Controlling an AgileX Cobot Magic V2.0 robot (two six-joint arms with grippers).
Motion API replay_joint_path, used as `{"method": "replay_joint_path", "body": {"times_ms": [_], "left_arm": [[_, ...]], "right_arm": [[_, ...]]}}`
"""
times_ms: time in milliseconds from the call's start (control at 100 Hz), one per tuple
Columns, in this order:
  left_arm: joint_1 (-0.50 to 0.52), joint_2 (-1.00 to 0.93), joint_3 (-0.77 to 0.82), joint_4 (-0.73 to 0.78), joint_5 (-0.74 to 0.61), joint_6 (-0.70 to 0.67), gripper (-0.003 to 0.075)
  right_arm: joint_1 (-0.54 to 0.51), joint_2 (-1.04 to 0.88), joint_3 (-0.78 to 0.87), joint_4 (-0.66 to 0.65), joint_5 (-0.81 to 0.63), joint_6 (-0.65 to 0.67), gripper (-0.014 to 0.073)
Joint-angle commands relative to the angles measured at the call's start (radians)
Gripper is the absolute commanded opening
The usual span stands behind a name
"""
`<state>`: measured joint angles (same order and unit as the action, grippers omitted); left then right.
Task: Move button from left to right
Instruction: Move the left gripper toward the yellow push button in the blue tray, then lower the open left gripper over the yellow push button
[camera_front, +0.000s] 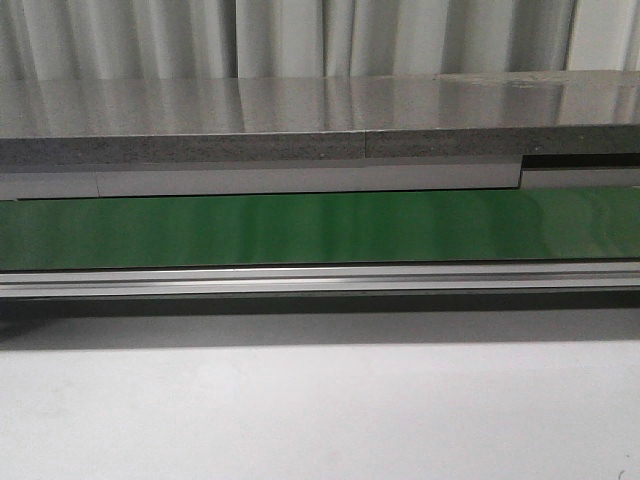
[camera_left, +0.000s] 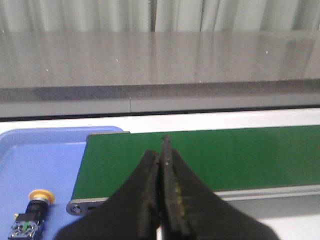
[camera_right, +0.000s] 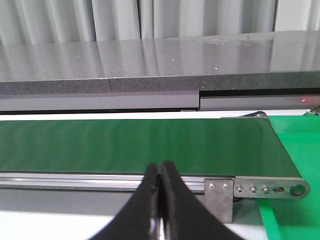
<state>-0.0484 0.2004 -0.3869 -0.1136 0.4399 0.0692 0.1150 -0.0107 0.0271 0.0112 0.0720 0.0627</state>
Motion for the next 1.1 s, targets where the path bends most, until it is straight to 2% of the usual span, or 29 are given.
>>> {"method": "replay_joint_path", "body": {"times_ms": [0,100,190,320,720,800,870,940,1060,1090], "left_arm": [[-0.003,0.095,-0.148,-0.013,0.094,-0.006,-0.002],[-0.003,0.182,-0.274,-0.013,0.234,-0.006,-0.002],[-0.003,0.24,-0.367,-0.013,0.308,-0.006,-0.002],[-0.003,0.276,-0.428,-0.017,0.318,-0.006,-0.002],[-0.003,0.277,-0.424,-0.02,0.331,-0.006,-0.0019],[-0.003,0.277,-0.424,-0.02,0.354,-0.006,0.0002],[-0.003,0.277,-0.424,-0.025,0.375,-0.006,0.0077],[-0.003,0.277,-0.424,-0.028,0.397,-0.006,0.0204],[-0.003,0.277,-0.424,-0.028,0.415,-0.006,0.0501],[-0.003,0.277,-0.424,-0.028,0.411,-0.006,0.0554]], "right_arm": [[-0.008,-0.019,-0.014,-0.011,-0.087,-0.005,-0.0067],[-0.008,-0.019,-0.014,-0.011,-0.087,-0.005,-0.0067],[-0.008,-0.019,-0.014,-0.011,-0.087,-0.005,-0.0067],[-0.008,-0.019,-0.014,-0.011,-0.087,-0.005,-0.0067],[-0.008,-0.019,-0.014,-0.011,-0.087,-0.005,-0.0067],[-0.008,-0.019,-0.014,-0.011,-0.087,-0.005,-0.0067],[-0.008,-0.019,-0.014,-0.011,-0.087,-0.005,-0.0067],[-0.008,-0.019,-0.014,-0.011,-0.087,-0.005,-0.0067],[-0.008,-0.019,-0.014,-0.011,-0.087,-0.005,-0.0067],[-0.008,-0.019,-0.014,-0.011,-0.087,-0.005,-0.0067]]}}
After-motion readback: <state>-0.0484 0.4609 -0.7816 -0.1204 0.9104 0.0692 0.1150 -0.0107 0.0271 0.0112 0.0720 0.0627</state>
